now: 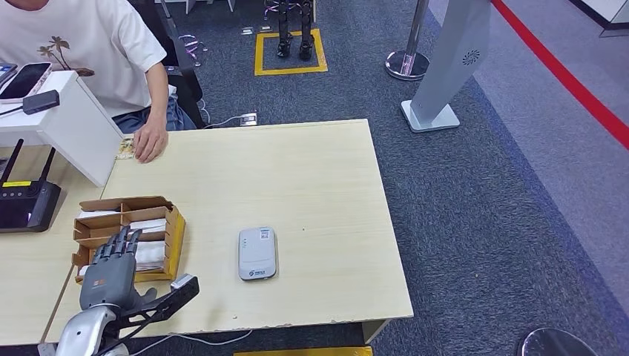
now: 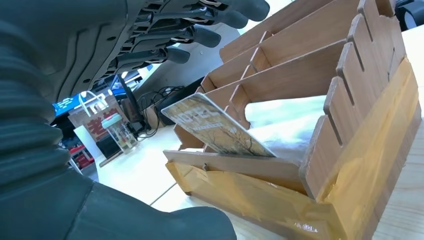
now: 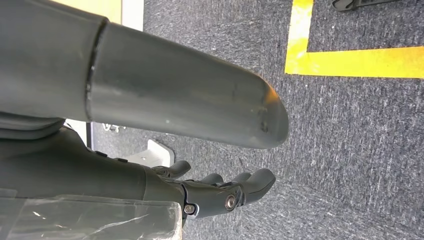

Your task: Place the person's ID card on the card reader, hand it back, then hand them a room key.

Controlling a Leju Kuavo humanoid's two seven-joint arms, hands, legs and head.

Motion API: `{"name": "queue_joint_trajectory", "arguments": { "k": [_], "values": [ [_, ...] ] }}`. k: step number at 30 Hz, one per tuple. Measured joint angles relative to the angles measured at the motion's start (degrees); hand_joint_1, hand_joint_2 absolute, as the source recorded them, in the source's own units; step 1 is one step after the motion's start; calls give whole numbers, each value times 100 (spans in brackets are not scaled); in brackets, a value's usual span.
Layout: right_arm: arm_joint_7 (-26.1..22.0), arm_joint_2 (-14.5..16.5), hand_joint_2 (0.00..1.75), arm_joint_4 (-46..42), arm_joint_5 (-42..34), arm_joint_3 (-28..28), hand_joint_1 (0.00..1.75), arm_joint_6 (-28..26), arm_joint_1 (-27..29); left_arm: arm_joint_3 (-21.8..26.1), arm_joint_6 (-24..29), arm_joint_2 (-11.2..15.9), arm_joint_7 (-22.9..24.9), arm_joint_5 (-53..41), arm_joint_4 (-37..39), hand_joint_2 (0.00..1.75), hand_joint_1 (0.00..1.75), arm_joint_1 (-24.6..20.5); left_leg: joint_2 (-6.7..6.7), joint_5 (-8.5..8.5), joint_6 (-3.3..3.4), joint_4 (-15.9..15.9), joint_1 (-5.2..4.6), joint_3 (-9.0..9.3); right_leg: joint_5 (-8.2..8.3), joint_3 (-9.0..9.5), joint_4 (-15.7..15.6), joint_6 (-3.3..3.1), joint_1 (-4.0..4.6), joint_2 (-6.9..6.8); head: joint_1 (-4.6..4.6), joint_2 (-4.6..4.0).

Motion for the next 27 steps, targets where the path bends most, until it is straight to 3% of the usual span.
{"name": "queue_joint_trajectory", "arguments": {
  "k": [17, 27],
  "values": [
    [12, 0, 0, 0, -32, 0, 0, -7, 4, 45, -127, 243, 33, -16, -240, 175, 0, 294, -1, 0, 0, 0, 0, -1, 0, 1, 0, 0, 0, -1, -1, 0],
    [11, 0, 0, 0, -63, -1, 0, -33, 3, 138, 15, 400, 569, -20, -302, 175, 0, 235, 0, 1, -1, 0, 1, 1, 0, 1, 0, 0, 0, 0, -1, 0]
  ]
}}
